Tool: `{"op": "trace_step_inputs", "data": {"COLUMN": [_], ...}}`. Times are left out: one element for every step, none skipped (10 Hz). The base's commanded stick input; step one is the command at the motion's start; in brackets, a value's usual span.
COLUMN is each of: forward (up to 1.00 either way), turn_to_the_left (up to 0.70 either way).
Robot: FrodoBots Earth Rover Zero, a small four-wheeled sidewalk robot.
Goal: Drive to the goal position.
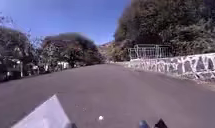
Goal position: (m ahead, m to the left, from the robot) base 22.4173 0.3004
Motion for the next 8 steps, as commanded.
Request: {"op": "trace_step_inputs", "data": {"forward": [0.7, 0.7, 0.7, 0.7, 0.7, 0.7, 0.7, 0.7], "turn_to_the_left": [0.0, 0.0, -0.04, -0.18, -0.32, -0.35, -0.33, -0.19]}}
